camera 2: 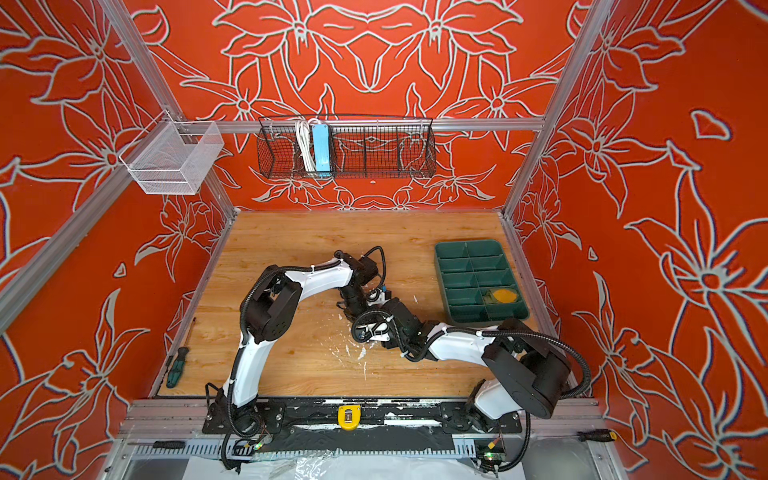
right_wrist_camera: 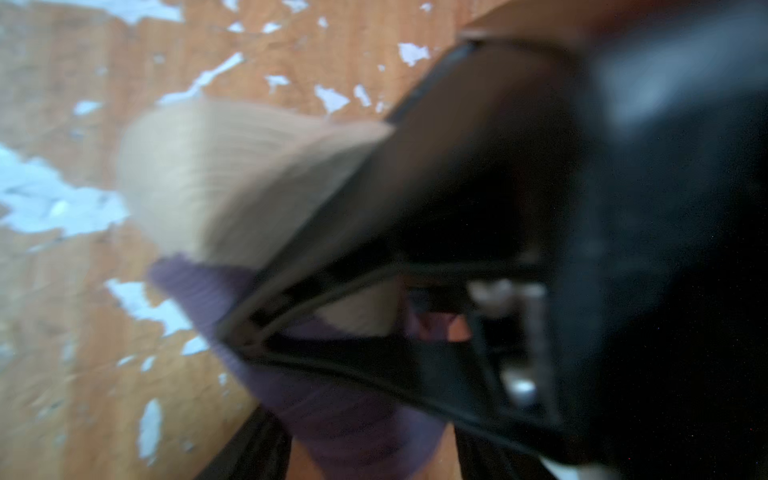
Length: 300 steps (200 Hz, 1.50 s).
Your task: Roll the socks
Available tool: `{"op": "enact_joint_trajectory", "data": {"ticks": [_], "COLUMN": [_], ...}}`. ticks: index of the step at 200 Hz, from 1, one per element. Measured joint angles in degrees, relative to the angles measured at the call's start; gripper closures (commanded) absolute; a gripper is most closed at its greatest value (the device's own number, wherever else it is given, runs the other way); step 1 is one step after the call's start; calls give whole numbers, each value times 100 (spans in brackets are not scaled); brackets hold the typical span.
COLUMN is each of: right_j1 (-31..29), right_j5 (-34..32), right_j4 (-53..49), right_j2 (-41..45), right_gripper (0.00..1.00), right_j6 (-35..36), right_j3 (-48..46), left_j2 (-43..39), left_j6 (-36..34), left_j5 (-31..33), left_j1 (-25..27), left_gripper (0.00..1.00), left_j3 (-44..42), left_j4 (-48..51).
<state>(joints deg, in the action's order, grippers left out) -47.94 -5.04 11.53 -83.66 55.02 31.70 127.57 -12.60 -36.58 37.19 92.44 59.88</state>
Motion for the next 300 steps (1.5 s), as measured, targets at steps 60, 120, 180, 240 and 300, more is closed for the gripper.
{"op": "enact_joint_trajectory", "data": {"ticks": [60, 120, 180, 240, 300], "right_j1": [-136, -354, -533, -518, -164], "right_j5": [76, -229, -122, -146, 114], "right_j4": [85, -166, -1088, -684, 173], "right_j2": [-118, 120, 1779, 1268, 439], "right_gripper": [43, 43, 39, 39, 40], "right_j6": [-15, -22, -85, -249, -577], "right_j3": [-17, -85, -229, -291, -295], "left_j2": [-85, -122, -164, -339, -444], "left_j6": [-26, -98, -81, -66, -92], "left_j5": [17, 201, 343, 560, 509], "left_j1": [0, 70, 111, 188, 177], "left_gripper": [93, 93, 100, 100, 100], "left_j3": [-72, -17, -4, -160, -334], "left_j4": [-92, -74, -72, -254, -444]}}
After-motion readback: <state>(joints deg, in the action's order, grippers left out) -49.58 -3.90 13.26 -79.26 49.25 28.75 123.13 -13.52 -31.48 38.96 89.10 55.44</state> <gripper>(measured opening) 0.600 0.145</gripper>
